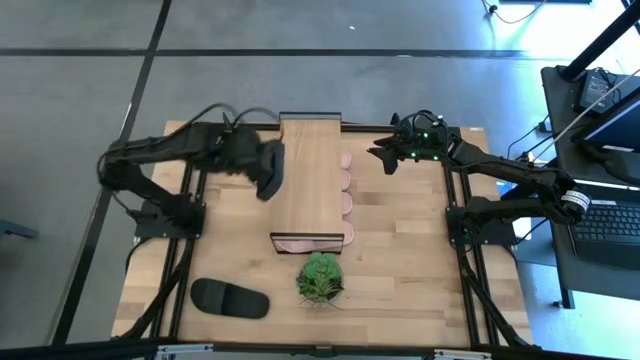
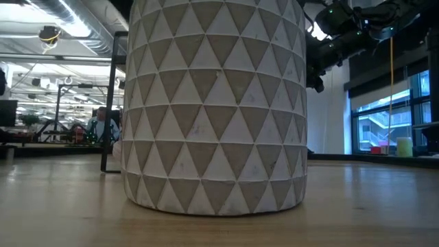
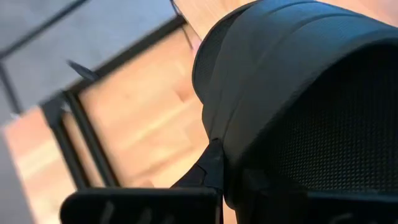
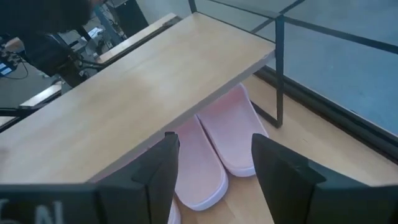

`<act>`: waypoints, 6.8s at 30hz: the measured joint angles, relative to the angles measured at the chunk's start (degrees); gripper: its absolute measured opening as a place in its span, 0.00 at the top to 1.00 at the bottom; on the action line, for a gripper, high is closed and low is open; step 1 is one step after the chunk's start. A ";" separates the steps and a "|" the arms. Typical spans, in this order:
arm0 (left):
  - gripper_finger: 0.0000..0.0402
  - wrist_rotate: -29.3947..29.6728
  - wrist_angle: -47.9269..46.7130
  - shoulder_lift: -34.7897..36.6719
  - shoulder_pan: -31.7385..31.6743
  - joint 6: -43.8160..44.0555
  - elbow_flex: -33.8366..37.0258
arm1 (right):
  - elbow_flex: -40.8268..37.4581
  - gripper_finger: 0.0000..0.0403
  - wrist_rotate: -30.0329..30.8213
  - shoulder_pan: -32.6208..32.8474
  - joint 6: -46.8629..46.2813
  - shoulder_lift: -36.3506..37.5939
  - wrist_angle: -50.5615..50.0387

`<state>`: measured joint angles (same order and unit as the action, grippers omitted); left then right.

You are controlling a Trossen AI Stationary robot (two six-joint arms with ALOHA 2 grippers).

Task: Pick and place slides into the shelf
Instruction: Put the black slipper on the shelf

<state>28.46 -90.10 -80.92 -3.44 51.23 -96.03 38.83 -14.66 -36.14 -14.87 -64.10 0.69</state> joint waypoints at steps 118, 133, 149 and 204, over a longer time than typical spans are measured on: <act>0.94 34.18 62.64 -31.09 -6.76 -68.71 -20.20 | 1.67 0.83 13.45 18.36 -25.11 -7.13 35.14; 0.73 34.58 62.13 -30.95 -5.90 -68.53 -20.20 | 1.75 0.84 12.85 18.40 -24.93 -7.13 34.62; 0.52 42.30 57.57 -30.00 -0.82 -71.01 -20.09 | 1.96 0.84 10.00 17.52 -25.03 -6.28 34.82; 0.52 -16.18 60.99 23.74 -21.79 -33.56 36.58 | 81.03 0.84 -40.69 -6.25 33.68 -50.14 -74.60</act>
<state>12.27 -29.11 -57.18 -25.22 17.67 -59.44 119.86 -55.35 -42.39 18.80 -114.24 -73.90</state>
